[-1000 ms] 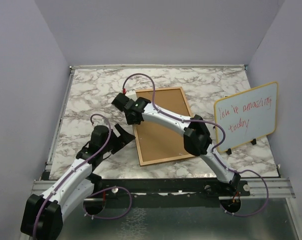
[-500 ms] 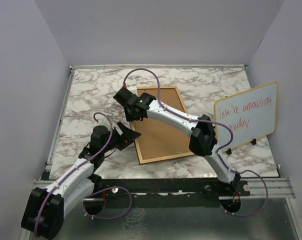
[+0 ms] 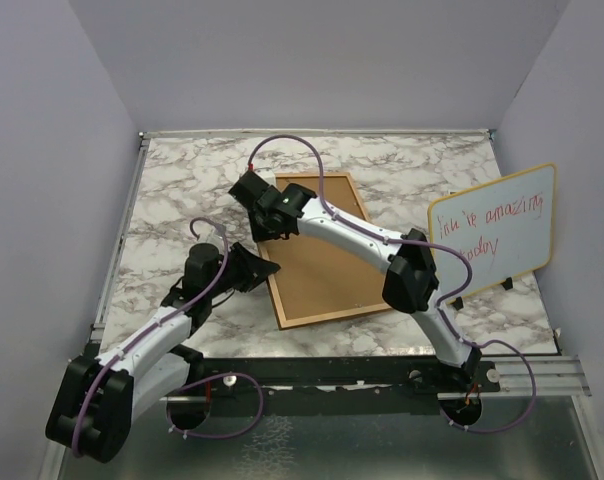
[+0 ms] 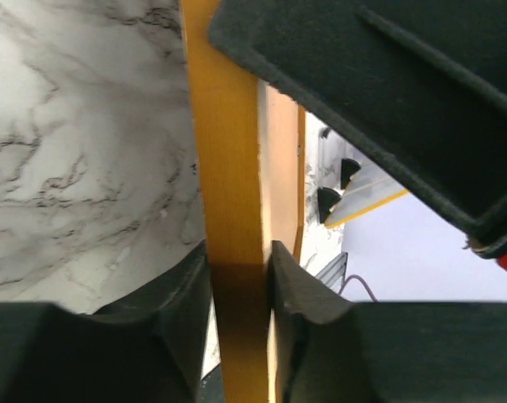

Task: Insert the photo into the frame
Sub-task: Turn over the photo frame at the center of the board.

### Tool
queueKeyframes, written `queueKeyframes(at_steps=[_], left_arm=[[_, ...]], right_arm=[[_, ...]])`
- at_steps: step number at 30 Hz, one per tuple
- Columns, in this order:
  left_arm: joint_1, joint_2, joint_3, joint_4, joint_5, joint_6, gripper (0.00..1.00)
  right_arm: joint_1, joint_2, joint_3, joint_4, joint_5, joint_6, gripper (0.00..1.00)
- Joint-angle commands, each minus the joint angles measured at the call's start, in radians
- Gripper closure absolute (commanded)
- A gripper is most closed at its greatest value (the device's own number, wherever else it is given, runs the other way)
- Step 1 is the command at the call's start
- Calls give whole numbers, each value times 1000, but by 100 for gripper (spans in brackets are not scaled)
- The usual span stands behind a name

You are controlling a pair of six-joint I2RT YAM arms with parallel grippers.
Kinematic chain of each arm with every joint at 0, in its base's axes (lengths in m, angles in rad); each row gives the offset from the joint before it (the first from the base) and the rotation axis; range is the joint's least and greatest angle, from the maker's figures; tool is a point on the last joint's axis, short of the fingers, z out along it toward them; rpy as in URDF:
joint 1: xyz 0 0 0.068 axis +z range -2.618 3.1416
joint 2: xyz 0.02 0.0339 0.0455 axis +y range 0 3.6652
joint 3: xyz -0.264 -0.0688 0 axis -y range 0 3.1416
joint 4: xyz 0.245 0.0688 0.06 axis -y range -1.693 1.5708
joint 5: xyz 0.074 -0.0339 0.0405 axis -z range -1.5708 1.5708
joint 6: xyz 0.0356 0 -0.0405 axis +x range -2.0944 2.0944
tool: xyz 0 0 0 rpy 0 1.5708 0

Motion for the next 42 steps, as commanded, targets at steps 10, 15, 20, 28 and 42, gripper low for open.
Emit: queueKeyframes(at_steps=[10, 15, 20, 28, 42], left_arm=[[1, -10, 171, -211, -73, 162, 100], [3, 8, 261, -355, -128, 238, 100], [4, 59, 386, -520, -196, 314, 100], [17, 216, 800, -889, -366, 602, 100], [24, 438, 1324, -1117, -375, 833, 100]], right_arm=[[-58, -259, -144, 132, 61, -2, 46], [-86, -374, -239, 181, 89, -13, 39], [-100, -480, -366, 241, 98, -8, 38], [-113, -606, -489, 233, 73, 10, 38], [-177, -855, -707, 219, 126, 86, 38]])
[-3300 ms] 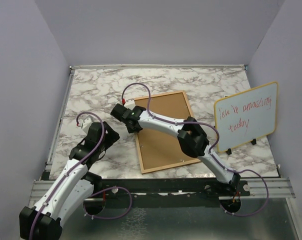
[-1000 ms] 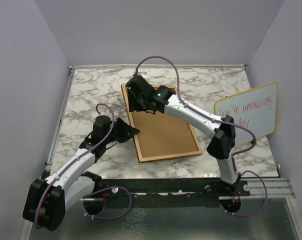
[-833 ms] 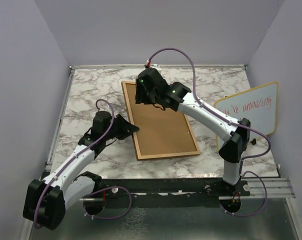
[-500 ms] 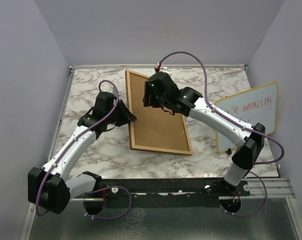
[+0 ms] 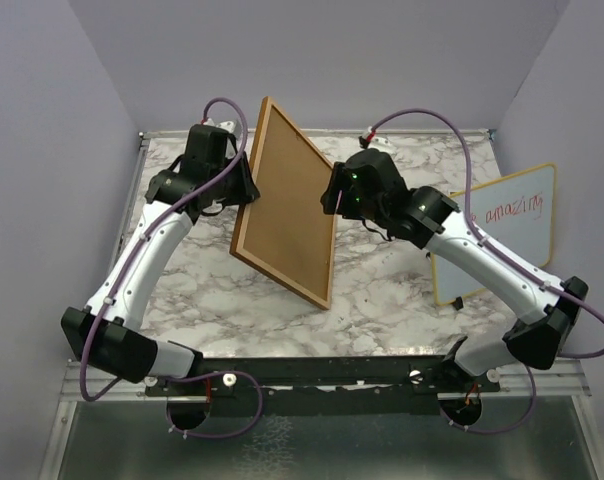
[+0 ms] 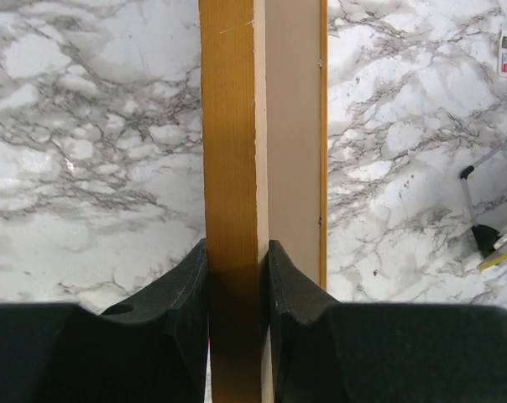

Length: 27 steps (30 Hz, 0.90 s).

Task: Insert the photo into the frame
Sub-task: Turn over the photo frame at the center of the board.

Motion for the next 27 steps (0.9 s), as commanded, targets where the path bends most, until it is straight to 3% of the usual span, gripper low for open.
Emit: queueKeyframes(at_steps=[1, 18, 27], left_arm=[[6, 60, 186, -90, -67, 151, 100], [-1, 187, 499, -160, -78, 294, 100], [-91, 224, 525, -158, -136, 353, 100]], right_arm=[[-16, -77, -61, 1, 41, 33, 38], [-28, -147, -175, 53, -43, 67, 38], [-43, -101, -147, 111, -127, 106, 35]])
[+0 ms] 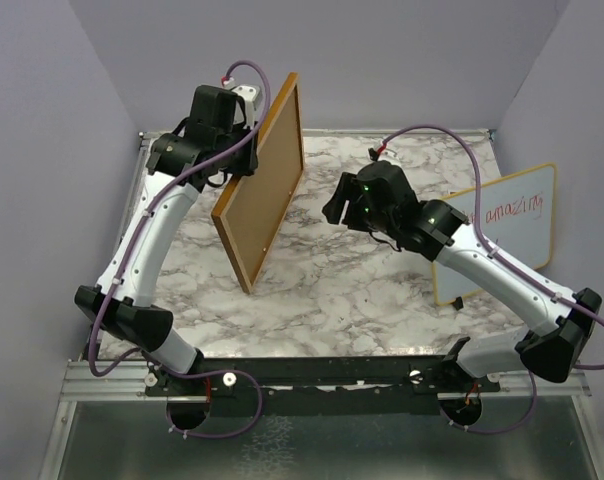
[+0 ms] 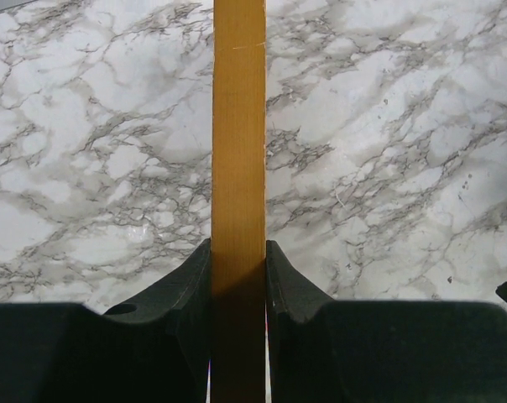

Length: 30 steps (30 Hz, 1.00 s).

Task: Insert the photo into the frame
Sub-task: Turn over the photo frame at the center of the board.

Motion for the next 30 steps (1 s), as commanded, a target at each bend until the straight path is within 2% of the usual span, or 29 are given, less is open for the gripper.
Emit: queueKeyframes(at_steps=[1, 5, 11, 18, 24, 30], left_arm=[[-73, 9, 30, 62, -90, 40, 100], [-102, 6, -21, 65, -143, 29, 100], [-138, -39, -122, 107, -188, 3, 100], [-166, -77, -182, 155, -163, -30, 100], [-173, -89, -190, 166, -113, -32, 100], [-174, -100, -204, 183, -41, -30, 100]], right_arm=[[-13, 38, 45, 50, -62, 37, 34], [-24, 89, 136, 57, -66, 65, 29], [-71, 182, 274, 57, -68, 111, 27], [-124, 295, 398, 145, -208, 124, 25], [-129, 434, 580, 111, -315, 102, 24], [-137, 504, 646, 126, -350, 95, 18]])
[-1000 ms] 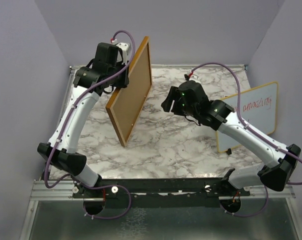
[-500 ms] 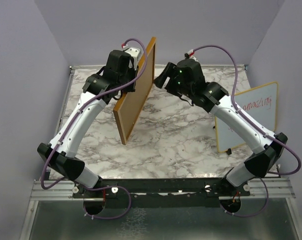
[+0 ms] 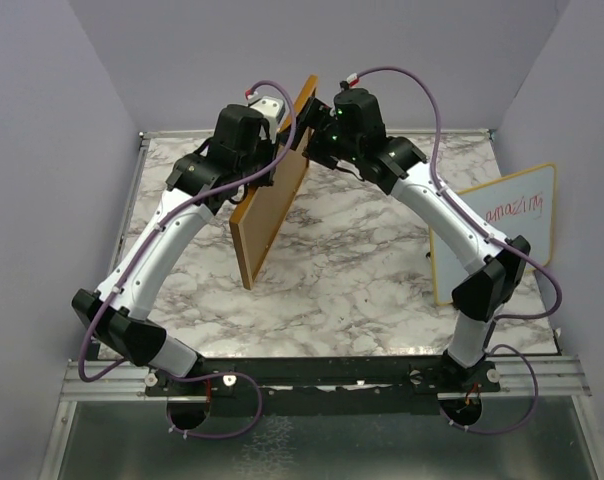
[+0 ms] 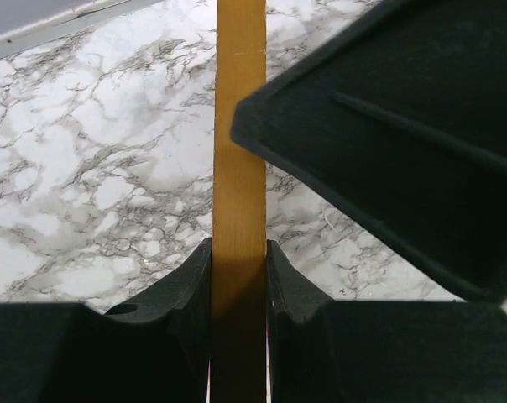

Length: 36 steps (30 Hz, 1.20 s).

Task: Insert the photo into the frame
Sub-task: Turn over the photo frame at the center of the board.

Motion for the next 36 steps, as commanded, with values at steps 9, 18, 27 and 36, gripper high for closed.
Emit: queueKeyframes(at_steps=[9, 18, 27, 36], left_arm=[[-14, -44, -47, 10, 145, -35, 82], [-14, -46, -54, 14, 163, -34, 44], [-14, -60, 18, 30, 302, -47, 15], [-14, -99, 2, 135, 336, -106, 2]], right_arm=[[-27, 171, 211, -142, -31, -18, 19], [-38, 178, 192, -178, -24, -27, 22], [-68, 90, 75, -159, -47, -35, 40], [-110, -68, -94, -132, -78, -52, 40]])
